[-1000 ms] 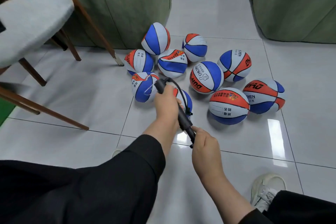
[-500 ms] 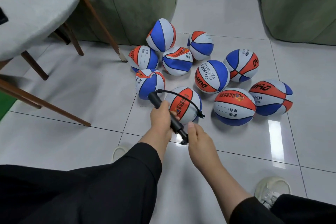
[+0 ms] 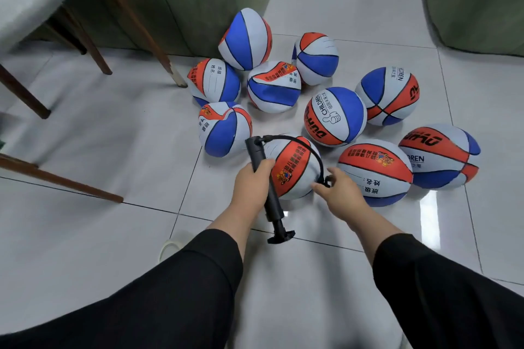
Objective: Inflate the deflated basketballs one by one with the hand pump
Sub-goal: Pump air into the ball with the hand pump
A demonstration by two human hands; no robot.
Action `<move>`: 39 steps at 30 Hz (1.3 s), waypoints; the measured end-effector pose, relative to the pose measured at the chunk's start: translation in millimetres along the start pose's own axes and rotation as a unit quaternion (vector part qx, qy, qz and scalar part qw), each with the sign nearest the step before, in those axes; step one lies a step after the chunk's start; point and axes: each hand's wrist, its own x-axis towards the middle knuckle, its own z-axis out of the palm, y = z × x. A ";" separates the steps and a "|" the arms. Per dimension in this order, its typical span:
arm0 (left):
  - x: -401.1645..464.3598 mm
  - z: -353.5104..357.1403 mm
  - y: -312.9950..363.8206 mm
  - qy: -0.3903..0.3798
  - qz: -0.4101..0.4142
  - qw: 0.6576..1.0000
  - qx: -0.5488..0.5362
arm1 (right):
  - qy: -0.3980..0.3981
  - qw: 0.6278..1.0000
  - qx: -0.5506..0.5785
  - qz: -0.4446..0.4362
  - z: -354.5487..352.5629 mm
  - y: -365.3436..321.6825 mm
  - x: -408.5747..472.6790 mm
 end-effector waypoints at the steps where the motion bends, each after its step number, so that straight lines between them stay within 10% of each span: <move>1: 6.8 5.7 0.7 -0.016 0.007 1.000 0.013 | -0.002 1.000 0.005 0.000 1.3 2.3 8.5; 15: 70.2 26.6 5.0 0.001 0.019 0.998 0.055 | 0.096 0.990 0.095 -0.050 30.9 -3.2 58.8; 27: 68.9 10.9 23.5 0.104 -0.050 0.992 -0.050 | 0.022 0.983 0.180 -0.013 22.9 -17.5 45.2; 33: 50.9 11.7 41.0 0.121 -0.038 0.987 -0.098 | 0.185 0.967 0.165 -0.056 27.9 -14.7 -13.6; 39: 19.8 21.9 47.5 0.121 -0.103 0.971 -0.180 | -0.011 0.973 0.209 -0.097 43.1 -32.5 -76.1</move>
